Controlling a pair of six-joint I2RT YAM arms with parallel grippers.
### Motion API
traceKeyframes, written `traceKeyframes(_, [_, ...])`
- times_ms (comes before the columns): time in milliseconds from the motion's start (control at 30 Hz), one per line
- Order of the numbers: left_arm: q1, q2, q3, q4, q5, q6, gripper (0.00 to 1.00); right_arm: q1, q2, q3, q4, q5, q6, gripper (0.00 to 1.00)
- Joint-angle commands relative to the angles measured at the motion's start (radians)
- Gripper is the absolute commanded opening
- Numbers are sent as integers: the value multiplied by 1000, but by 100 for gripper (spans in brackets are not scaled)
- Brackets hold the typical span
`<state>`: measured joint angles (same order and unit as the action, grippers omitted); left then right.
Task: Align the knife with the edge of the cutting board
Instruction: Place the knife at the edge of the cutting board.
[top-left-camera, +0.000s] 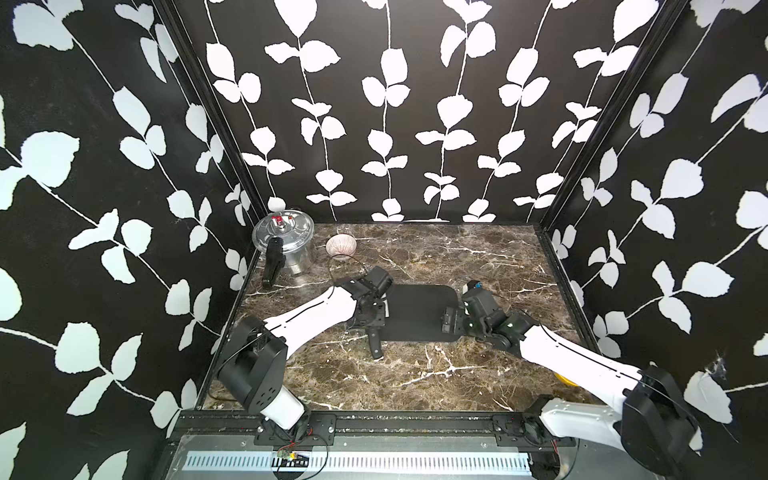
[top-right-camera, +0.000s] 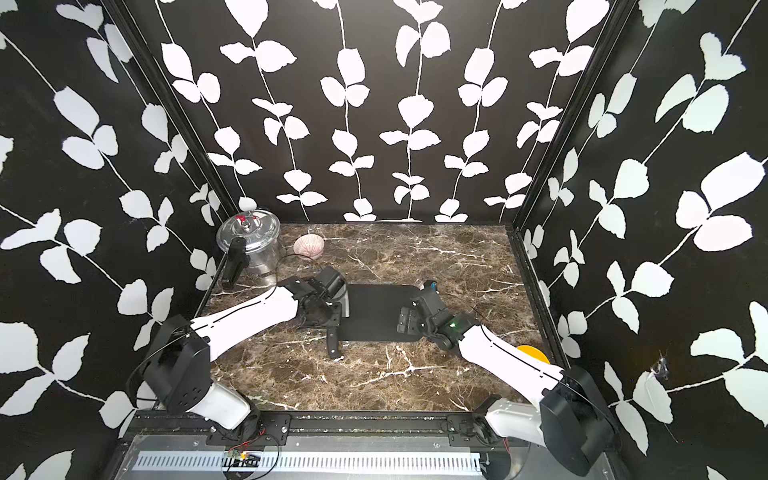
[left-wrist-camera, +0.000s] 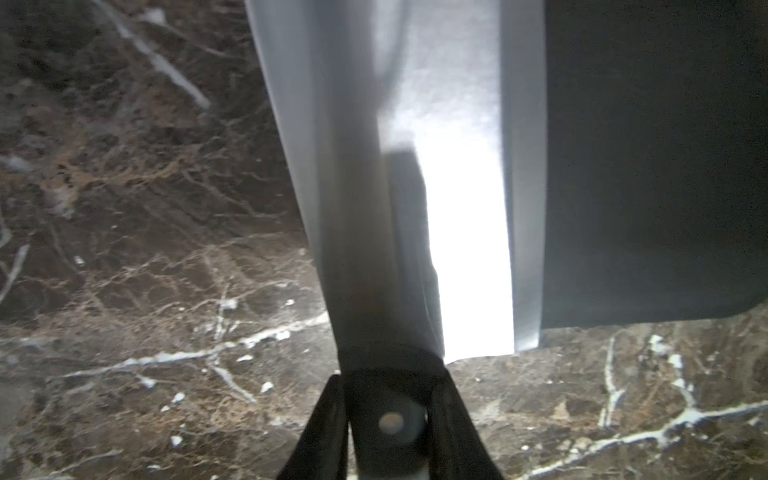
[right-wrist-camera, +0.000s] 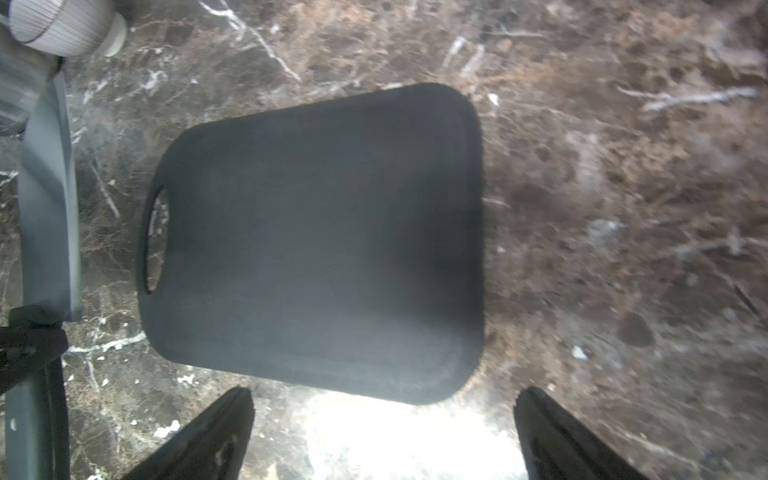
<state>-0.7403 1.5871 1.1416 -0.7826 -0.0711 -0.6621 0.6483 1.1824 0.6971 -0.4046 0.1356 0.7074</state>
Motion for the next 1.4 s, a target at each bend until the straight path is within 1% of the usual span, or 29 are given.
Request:
traceKeyframes(0, [-71, 69, 73, 12, -18, -53, 26, -28, -63, -42, 14, -25, 25, 100])
traceKeyframes(167, [-166, 203, 202, 27, -14, -100, 26, -85, -134, -92, -10, -61, 16, 100])
traceKeyframes(300, [-220, 311, 323, 31, -4, -127, 26, -125, -191, -116, -34, -84, 3, 100])
traceKeyframes(467, [-266, 422, 459, 15, 8, -142, 27, -177, -251, -138, -65, -116, -19, 100])
traceKeyframes(600, [-291, 483, 530, 1, 11, -154, 27, -237, -290, -163, -67, -166, -29, 100])
traceKeyframes(767, [-317, 535, 596, -23, 15, -157, 27, -279, -310, -174, -69, -200, -36, 100])
traceKeyframes(933, [-327, 576, 654, -65, 10, -157, 27, -299, -324, -184, -68, -218, -38, 100])
traceKeyframes(1367, [-336, 623, 692, -90, 20, -180, 27, -318, -337, -191, -84, -229, -54, 100])
